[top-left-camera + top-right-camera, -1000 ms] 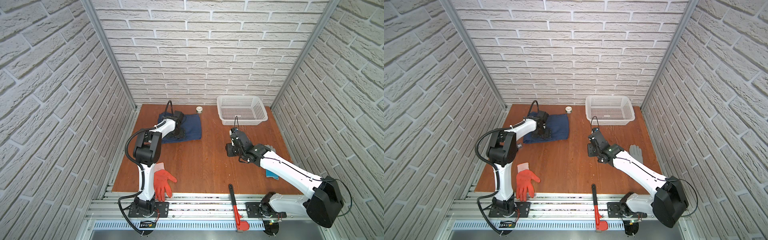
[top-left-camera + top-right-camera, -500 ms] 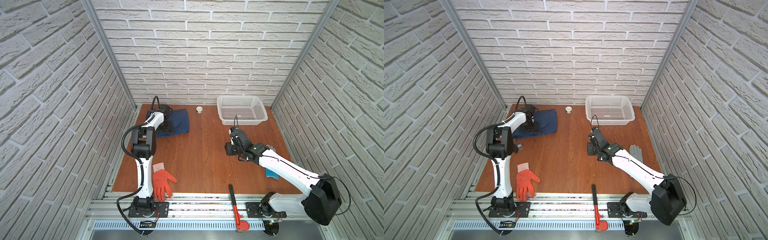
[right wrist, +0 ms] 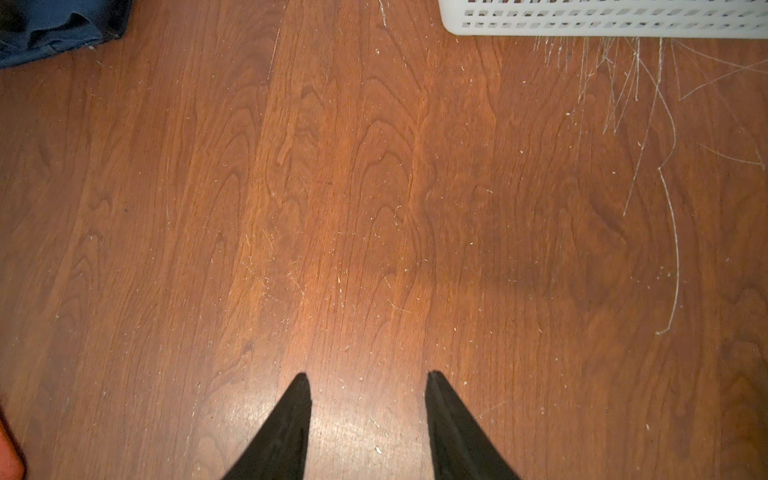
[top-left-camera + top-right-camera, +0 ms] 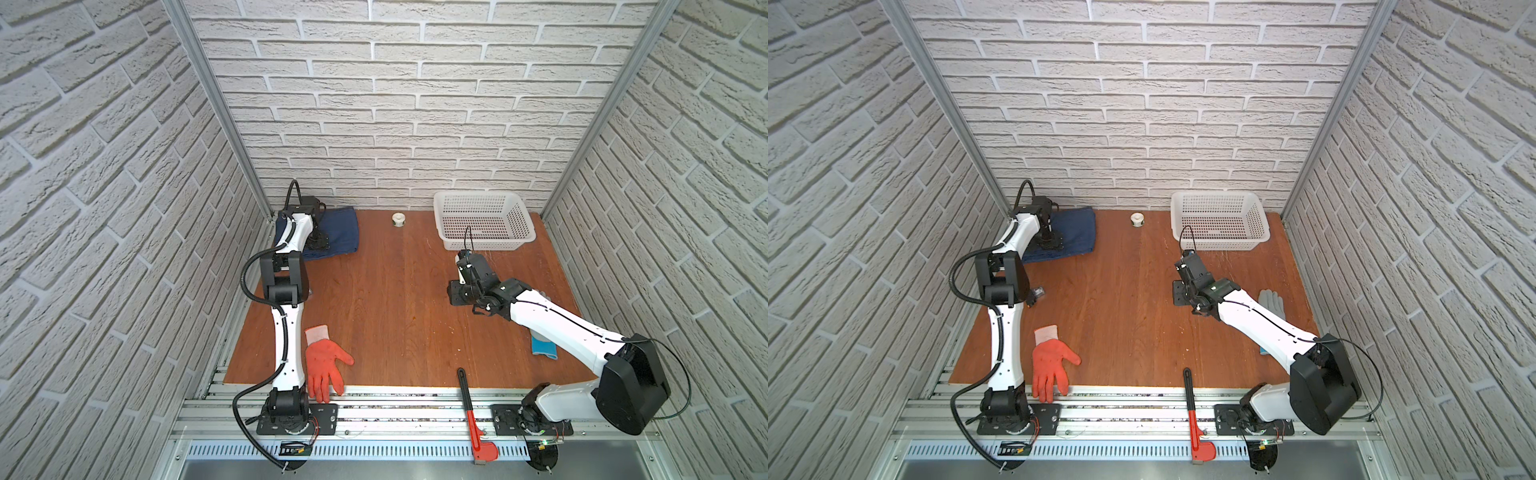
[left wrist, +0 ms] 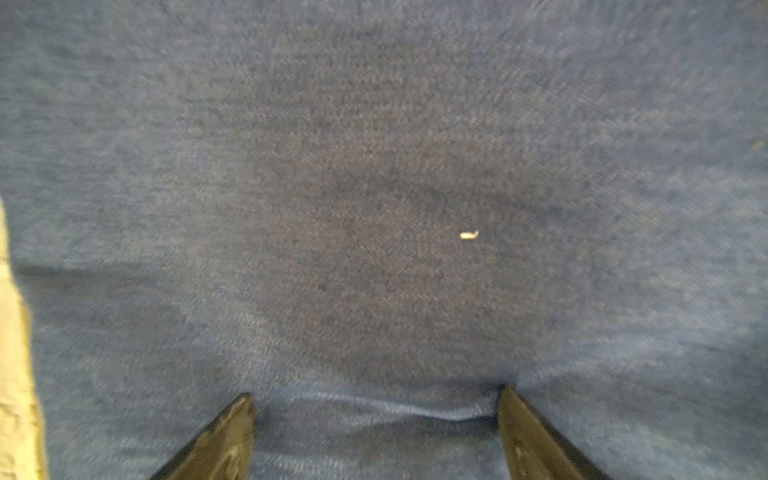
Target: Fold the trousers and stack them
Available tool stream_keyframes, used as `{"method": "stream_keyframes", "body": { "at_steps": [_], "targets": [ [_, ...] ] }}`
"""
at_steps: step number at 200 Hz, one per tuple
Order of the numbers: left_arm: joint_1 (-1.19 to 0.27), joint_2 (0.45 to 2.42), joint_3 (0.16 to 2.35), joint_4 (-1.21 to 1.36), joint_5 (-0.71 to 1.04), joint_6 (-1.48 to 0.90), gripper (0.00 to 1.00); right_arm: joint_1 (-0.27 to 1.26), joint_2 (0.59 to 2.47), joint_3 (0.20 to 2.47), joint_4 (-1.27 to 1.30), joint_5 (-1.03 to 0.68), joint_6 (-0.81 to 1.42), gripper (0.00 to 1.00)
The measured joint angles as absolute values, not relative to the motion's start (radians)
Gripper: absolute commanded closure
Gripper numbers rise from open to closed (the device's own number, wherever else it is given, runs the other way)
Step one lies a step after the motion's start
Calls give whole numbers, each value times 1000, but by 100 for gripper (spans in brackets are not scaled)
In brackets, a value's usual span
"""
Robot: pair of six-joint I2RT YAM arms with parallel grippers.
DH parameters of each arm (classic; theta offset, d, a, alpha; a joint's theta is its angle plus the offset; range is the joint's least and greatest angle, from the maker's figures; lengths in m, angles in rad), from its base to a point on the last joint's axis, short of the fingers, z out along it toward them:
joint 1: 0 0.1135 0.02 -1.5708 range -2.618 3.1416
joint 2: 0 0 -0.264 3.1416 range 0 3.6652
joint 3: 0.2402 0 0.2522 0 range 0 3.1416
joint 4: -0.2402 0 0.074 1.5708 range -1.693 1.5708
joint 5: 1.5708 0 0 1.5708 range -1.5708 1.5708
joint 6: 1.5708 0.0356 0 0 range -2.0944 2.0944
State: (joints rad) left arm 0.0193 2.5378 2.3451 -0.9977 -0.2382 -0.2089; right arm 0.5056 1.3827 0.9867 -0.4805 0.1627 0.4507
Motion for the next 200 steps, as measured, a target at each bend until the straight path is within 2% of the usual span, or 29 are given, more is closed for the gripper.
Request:
{"method": "stream_keyframes", "body": {
  "at_steps": [26,51,77,112,157,200],
  "targets": [
    [29,2588,2446,-1028,-278,-175,7,493,1392,994,-480,155,445,53],
    [29,2590,2454,-1030,-306,-144,6,482,1392,999,-477,153,437,53],
    [9,2498,2323,-974,-329,-108,2,469,1391,1011,-481,159,430,53],
    [-59,2180,2055,-854,-370,-73,2,410,1356,1031,-484,202,414,53],
    [-210,1603,1651,-557,-395,-72,2,290,1247,1032,-476,278,387,52],
    [-208,1185,1161,-319,-397,-149,2,276,1103,927,-307,373,287,49]
  ]
}}
